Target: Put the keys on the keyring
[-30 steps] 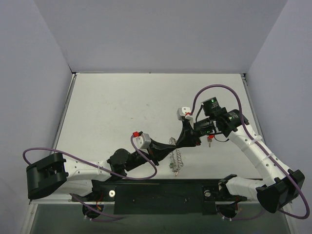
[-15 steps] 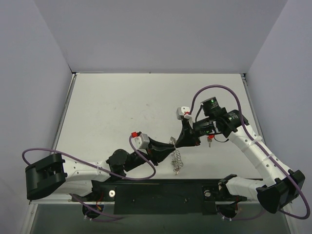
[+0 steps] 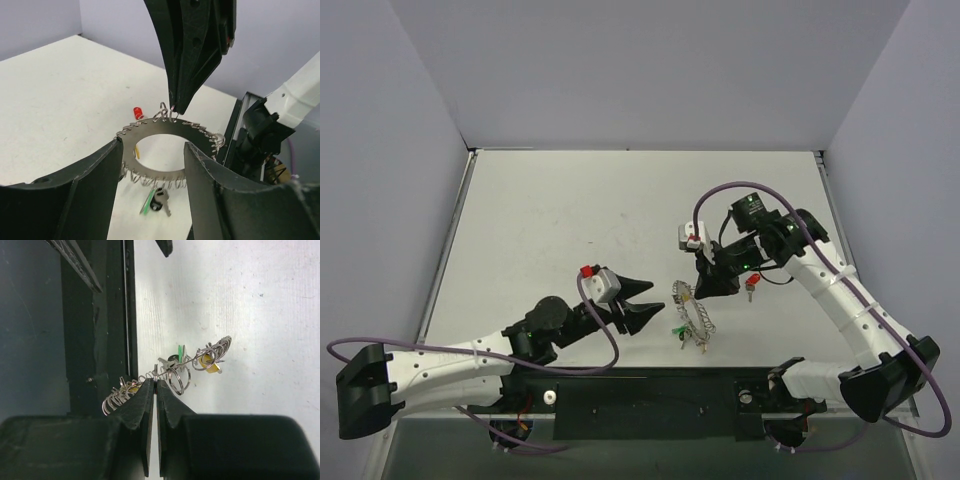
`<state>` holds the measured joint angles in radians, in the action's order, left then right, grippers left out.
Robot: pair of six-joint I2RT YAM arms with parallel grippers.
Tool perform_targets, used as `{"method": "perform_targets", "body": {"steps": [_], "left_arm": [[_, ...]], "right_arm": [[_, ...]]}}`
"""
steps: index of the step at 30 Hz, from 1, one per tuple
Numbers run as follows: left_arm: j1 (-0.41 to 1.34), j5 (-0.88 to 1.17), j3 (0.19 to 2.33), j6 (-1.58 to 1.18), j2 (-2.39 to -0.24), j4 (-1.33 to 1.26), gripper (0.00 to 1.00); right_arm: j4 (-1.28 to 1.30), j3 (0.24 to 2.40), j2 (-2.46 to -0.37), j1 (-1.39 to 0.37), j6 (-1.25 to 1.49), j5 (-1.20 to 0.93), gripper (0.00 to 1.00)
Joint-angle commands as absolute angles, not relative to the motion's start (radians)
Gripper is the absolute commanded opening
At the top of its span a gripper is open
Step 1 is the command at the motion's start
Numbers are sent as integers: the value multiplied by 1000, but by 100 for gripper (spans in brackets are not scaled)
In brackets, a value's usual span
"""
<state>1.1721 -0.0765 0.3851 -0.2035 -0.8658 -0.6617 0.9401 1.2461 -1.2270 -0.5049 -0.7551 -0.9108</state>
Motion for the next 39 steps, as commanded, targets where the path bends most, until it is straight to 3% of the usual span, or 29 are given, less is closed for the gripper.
{"method": "perform_targets", "body": {"steps": [1,4,7,16,39], "left_arm": [[1164,-48,515,-98,-922,-459,61],[1163,-22,538,-63,-991,-494,59],[1161,0,563,-49,-1046,-563,49],[1163,115,589,-54,-1224,-804,35],[1163,158,646,-77,-1345,-890,34]], "right_arm": [[1164,1359,-1284,-528,-952,-832,0],[1210,1393,-1305,-540,-976,-795,0],[1216,1397,-1316,-545,-974,-782,0],[1216,1396,-1328,-548,-969,-799,0],[1221,1391,-1339,-548,-976,-825,0]]}}
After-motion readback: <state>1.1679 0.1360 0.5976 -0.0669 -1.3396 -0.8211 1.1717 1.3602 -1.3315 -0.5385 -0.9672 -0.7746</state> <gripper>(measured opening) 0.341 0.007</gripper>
